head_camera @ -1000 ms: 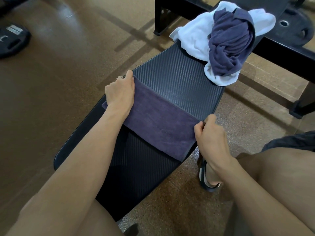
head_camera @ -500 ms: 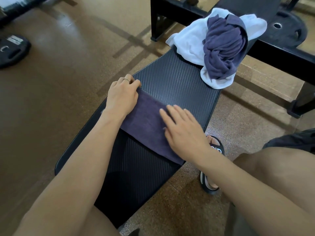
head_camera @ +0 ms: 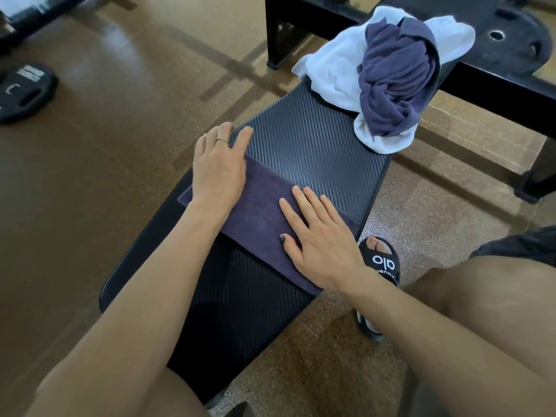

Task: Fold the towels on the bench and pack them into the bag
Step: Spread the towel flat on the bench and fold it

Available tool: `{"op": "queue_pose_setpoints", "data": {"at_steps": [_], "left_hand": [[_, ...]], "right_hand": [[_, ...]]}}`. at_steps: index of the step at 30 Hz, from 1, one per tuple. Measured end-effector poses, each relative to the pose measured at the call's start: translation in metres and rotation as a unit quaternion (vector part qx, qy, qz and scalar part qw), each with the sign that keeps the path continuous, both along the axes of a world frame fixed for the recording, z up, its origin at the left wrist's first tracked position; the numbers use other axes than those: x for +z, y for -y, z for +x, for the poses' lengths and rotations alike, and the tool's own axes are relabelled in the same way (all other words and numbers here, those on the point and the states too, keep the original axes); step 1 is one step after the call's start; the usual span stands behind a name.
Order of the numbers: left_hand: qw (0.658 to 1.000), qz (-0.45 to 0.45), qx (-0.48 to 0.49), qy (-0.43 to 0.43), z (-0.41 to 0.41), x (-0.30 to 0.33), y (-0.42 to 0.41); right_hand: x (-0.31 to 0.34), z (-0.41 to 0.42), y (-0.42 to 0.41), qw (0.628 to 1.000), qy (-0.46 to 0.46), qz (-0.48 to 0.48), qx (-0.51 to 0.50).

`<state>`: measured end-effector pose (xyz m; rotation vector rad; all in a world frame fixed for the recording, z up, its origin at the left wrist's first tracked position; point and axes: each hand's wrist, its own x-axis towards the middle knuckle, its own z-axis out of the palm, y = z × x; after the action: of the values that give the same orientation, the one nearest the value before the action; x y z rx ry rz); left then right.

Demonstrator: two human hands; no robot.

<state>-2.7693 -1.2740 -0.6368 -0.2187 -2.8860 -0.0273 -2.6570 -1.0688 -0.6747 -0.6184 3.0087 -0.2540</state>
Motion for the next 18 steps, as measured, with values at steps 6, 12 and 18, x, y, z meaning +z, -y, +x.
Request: {"op": "queue_pose_setpoints", "data": {"at_steps": [6, 12, 18], "left_hand": [[0.992, 0.005, -0.091, 0.086, 0.064, -0.014, -0.014], [0.989, 0.007, -0.046, 0.139, 0.08, -0.03, -0.005], [0.981, 0.054, -0.142, 0.12, 0.159, 0.018, -0.055]], "right_hand": [[-0.001, -0.001, -0.001, 1.0, 0.003, -0.007, -0.009], [0.004, -0.002, -0.01, 1.0, 0.019, -0.01, -0.012], [0.014, 0.004, -0.042, 0.993, 0.074, -0.047, -0.076]]}}
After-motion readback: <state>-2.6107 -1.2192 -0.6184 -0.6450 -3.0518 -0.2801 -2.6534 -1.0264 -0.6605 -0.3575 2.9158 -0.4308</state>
